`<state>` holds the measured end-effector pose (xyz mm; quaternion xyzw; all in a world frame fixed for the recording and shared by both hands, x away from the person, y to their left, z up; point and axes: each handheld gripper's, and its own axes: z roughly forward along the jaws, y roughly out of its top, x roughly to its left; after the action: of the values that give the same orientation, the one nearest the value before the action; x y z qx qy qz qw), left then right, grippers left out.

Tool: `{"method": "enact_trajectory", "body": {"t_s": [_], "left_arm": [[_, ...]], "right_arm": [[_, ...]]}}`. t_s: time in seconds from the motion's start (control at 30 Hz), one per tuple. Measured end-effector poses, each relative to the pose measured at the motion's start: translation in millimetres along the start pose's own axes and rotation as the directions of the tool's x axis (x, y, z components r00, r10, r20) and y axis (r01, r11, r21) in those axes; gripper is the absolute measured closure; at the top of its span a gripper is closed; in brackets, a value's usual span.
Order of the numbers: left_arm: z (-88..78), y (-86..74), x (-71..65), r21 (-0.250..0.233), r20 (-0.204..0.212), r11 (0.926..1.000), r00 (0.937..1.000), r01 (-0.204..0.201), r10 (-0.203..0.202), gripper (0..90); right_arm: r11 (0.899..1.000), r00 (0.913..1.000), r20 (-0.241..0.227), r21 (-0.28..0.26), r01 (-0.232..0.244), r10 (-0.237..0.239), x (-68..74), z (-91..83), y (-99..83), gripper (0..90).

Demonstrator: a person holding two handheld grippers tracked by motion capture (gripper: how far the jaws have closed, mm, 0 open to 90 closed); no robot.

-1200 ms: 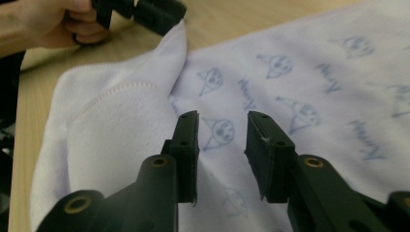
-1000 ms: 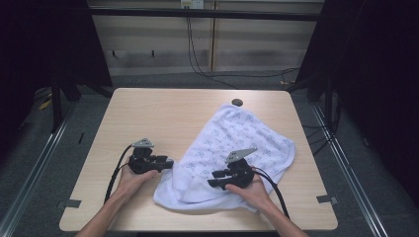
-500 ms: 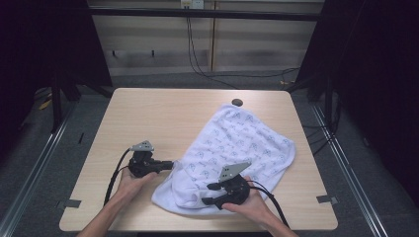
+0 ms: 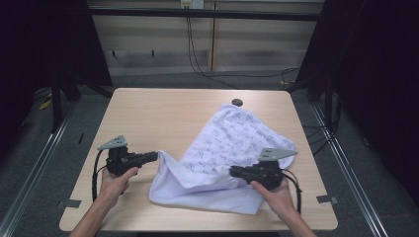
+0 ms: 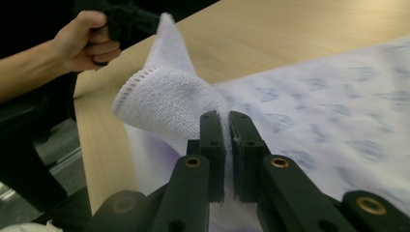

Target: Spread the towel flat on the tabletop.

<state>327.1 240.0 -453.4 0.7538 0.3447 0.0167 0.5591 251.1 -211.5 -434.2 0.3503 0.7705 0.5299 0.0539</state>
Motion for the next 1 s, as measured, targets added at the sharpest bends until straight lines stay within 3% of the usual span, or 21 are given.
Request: {"method": "enact_trajectory", "body": {"t_s": [0.1,0.13,0.17,0.23,0.27,0.37,0.43,0.47,0.5,0.53,0.6,0.63,0.67,0.7,0.77,0.83,0.87,0.9,0.93,0.97,1.0], "left_arm": [[-5.1,5.7,-7.5,-0.022,0.019,0.9997,0.9998,-0.011,0.011,88.9],[-10.4,12.9,-18.2,-0.051,0.042,0.9983,0.9986,-0.030,0.033,88.8],[-10.4,12.9,-18.2,-0.051,0.042,0.9983,0.9986,-0.030,0.033,88.8],[-19.8,24.9,-39.1,-0.089,0.083,0.9933,0.9933,-0.073,0.081,88.9],[-19.8,24.9,-39.1,-0.089,0.083,0.9933,0.9933,-0.073,0.081,88.8],[-31.5,35.3,-62.1,-0.122,0.111,0.9851,0.9846,-0.121,0.135,88.8],[-43.9,41.2,-77.4,-0.158,0.140,0.9767,0.9758,-0.145,0.168,88.9],[-59.0,43.8,-94.3,-0.180,0.158,0.9684,0.9666,-0.173,0.202,88.8],[-59.0,43.8,-94.3,-0.180,0.158,0.9684,0.9666,-0.173,0.202,88.8],[-74.5,39.9,-111.3,-0.189,0.186,0.9624,0.9552,-0.195,0.230,88.8],[-89.1,28.2,-126.4,-0.188,0.218,0.9569,0.9405,-0.221,0.260,88.7],[-89.1,28.2,-126.4,-0.188,0.218,0.9569,0.9405,-0.221,0.260,88.4],[-98.4,11.7,-136.4,-0.162,0.244,0.9576,0.9306,-0.238,0.273,87.9],[-98.4,11.7,-136.4,-0.162,0.244,0.9576,0.9306,-0.238,0.273,85.8],[-110.2,-10.4,-134.3,-0.148,0.269,0.9611,0.9258,-0.233,0.266,79.9],[-112.5,-17.0,-123.0,-0.120,0.254,0.9702,0.9382,-0.210,0.235,77.7],[-112.5,-17.0,-123.0,-0.120,0.254,0.9702,0.9382,-0.210,0.235,77.5],[-111.6,-17.4,-118.7,-0.104,0.227,0.9715,0.9460,-0.213,0.232,77.5],[-102.7,-16.9,-103.8,-0.072,0.203,0.9819,0.9613,-0.175,0.186,76.8],[-102.7,-16.9,-103.8,-0.072,0.203,0.9819,0.9613,-0.175,0.186,75.7],[-85.3,-16.5,-88.7,-0.031,0.184,0.9885,0.9713,-0.148,0.151,73.9]], "right_arm": [[0.999,0.9991,0.038,-0.033,-0.019,0.020,-5.9,-21.6,-1.2,84.9],[0.997,0.9974,0.063,-0.067,-0.030,0.034,-9.9,-41.4,-1.2,84.9],[0.997,0.9974,0.063,-0.067,-0.030,0.034,-9.9,-41.4,-1.2,84.9],[0.992,0.9945,0.095,-0.119,-0.033,0.045,-10.6,-68.1,3.2,84.9],[0.990,0.9942,0.097,-0.134,-0.033,0.047,-9.2,-76.1,5.5,84.9],[0.988,0.9933,0.110,-0.154,-0.018,0.035,-2.4,-90.8,11.3,84.9],[0.985,0.9937,0.111,-0.174,0.000,0.019,8.8,-105.2,17.1,84.9],[0.981,0.9944,0.106,-0.194,0.023,-0.002,25.6,-120.1,20.8,84.9],[0.978,0.9942,0.107,-0.203,0.039,-0.018,35.3,-127.5,20.8,84.8],[0.976,0.9939,0.107,-0.210,0.051,-0.029,45.6,-134.4,19.0,84.7],[0.973,0.9951,0.090,-0.222,0.061,-0.042,65.2,-145.5,9.8,83.9],[0.973,0.9951,0.090,-0.222,0.061,-0.042,65.2,-145.5,9.8,83.9],[0.974,0.9939,0.098,-0.215,0.071,-0.050,83.3,-152.4,-5.8,81.2],[0.974,0.9939,0.098,-0.215,0.071,-0.050,83.3,-152.4,-5.8,81.2],[0.976,0.9930,0.100,-0.200,0.082,-0.063,98.5,-160.5,-30.2,75.2],[0.978,0.9930,0.112,-0.202,0.060,-0.037,97.4,-166.6,-41.7,73.4],[0.978,0.9930,0.112,-0.202,0.060,-0.037,97.4,-166.6,-41.7,73.4],[0.979,0.9923,0.123,-0.200,0.042,-0.018,93.6,-168.8,-46.5,70.8],[0.977,0.9929,0.119,-0.211,0.031,-0.005,87.0,-168.8,-51.3,69.4],[0.977,0.9929,0.119,-0.211,0.031,-0.005,87.0,-168.8,-51.3,69.4],[0.985,0.9892,0.146,-0.172,0.027,-0.001,80.1,-162.3,-54.0,68.3]]}}
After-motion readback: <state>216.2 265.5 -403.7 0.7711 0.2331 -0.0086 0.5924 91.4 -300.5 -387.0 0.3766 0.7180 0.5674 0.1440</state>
